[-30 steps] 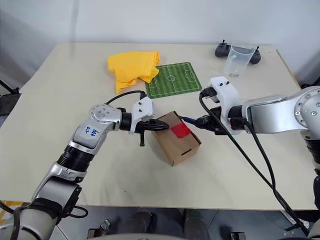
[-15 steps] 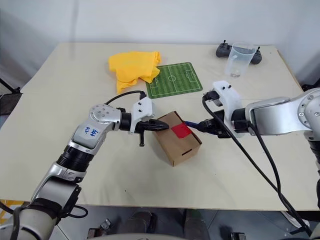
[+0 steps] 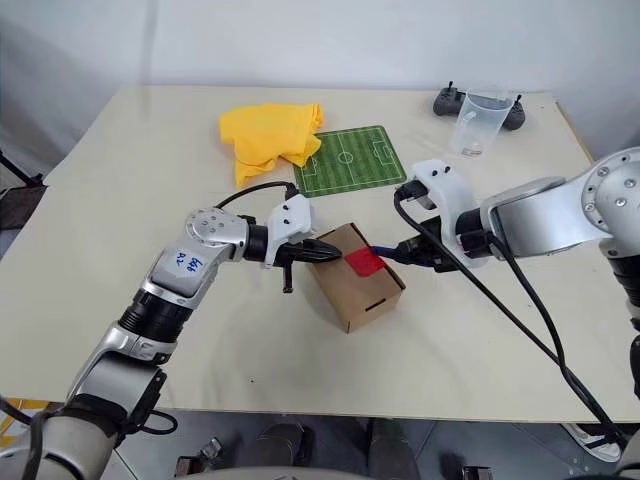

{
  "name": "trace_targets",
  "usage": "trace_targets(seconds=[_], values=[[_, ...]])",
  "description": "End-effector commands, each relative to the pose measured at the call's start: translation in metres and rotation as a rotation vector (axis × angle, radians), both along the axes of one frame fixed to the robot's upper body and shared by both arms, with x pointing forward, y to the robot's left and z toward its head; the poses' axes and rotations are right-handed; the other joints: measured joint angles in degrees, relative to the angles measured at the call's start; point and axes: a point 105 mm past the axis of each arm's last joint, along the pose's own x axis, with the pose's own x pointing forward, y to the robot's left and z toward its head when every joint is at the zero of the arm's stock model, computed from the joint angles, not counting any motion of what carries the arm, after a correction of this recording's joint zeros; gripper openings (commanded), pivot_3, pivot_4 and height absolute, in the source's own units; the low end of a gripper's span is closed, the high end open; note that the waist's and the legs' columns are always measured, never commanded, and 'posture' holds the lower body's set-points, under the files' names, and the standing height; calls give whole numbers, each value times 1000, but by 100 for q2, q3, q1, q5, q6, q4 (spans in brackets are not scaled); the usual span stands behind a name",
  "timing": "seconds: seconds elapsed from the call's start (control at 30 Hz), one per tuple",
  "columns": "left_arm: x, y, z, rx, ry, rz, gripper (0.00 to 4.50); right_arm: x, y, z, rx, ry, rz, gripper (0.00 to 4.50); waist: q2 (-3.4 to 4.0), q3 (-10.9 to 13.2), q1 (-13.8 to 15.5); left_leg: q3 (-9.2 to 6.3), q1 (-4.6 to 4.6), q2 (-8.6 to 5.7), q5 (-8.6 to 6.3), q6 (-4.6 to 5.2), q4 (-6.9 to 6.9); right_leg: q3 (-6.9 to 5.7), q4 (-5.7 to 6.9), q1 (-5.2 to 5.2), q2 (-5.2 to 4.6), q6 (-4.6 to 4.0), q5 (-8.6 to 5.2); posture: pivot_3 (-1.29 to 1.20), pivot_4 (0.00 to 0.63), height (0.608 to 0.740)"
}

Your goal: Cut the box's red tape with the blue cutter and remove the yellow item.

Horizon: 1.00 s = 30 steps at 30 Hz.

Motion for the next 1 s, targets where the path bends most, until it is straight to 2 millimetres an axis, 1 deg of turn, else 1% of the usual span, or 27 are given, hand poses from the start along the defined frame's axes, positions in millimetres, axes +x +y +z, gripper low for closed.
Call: trace_targets(seconds=[0.03, 0.17, 0.3, 0.4, 0.47, 0.57, 0.67, 0.73, 0.8, 0.87, 0.93, 1.0], values=[[-6, -6, -23, 72, 65, -4, 0, -15, -1, -5, -30, 72, 72, 90, 1, 0, 6, -1, 0, 0, 0, 0, -1, 0, 0, 0, 0, 0, 0, 0, 150, 740], [-6, -7, -27, 84, 90, 9, 0, -25, -9, -5, -48, 109, 90, 90, 1, -1, 22, -4, 1, 0, -1, 1, -8, -1, -5, 0, 0, 0, 0, 0, 150, 740], [-7, -8, -31, 96, 106, 7, 0, -39, -13, -9, -45, 162, 133, 90, 3, -3, 34, -3, 4, -2, -1, 2, -8, -1, -8, 3, -1, 0, 0, 0, 150, 740], [-9, -10, -32, 94, 113, 4, 0, -45, -15, -10, -42, 175, 139, 90, 6, -4, 31, 0, 6, -2, -2, 3, -8, 1, -14, 4, -1, 0, 0, 0, 150, 740], [-10, -11, -33, 96, 116, 0, 0, -47, -22, -7, -38, 168, 117, 90, 7, -5, 43, 1, 8, -1, -2, 3, -10, 1, -16, 4, -1, 0, 0, 0, 150, 740], [-9, -11, -30, 88, 98, -5, 0, -49, -30, 6, -23, 126, 88, 90, 6, -5, 71, 1, 7, -1, -2, 3, -14, 1, -21, 3, -1, 0, 0, 0, 150, 740], [-7, -9, -25, 67, 77, -1, 0, -39, -29, 32, 36, 11, 63, 90, 7, -5, 79, 5, 7, 0, -2, 3, -15, 4, -24, 3, 0, 0, 0, 0, 150, 740], [-7, -7, -19, 41, 60, -3, 0, -33, -35, 53, 90, -77, 17, 90, 6, -5, 96, 13, 11, 0, -2, 3, -15, 12, -27, 1, 0, 0, 0, 0, 150, 740], [-9, -6, -13, 13, 48, -29, 0, -32, -44, 66, 135, -131, -24, 90, 6, -5, 113, 16, 11, 0, -2, 3, -15, 15, -26, 0, 2, 1, 0, 0, 150, 740], [-11, -4, -6, -21, 36, -51, 0, -33, -54, 71, 168, -157, -63, 90, 6, -5, 139, 16, 10, 4, -2, 3, -18, 15, -24, 0, 5, 0, 0, 0, 150, 740], [-14, -3, 1, -53, 19, -87, 0, -36, -62, 70, 179, -177, -99, 90, 6, -5, 148, 13, 8, 6, -2, 3, -21, 15, -19, 1, 5, 0, 0, 0, 150, 740], [-16, 2, 12, -119, 1, -104, 0, -33, -77, 62, 208, -208, -181, 90, 5, -4, 146, 14, 4, 4, -3, 4, -22, 14, -18, -2, 4, 0, 0, 0, 150, 740]])
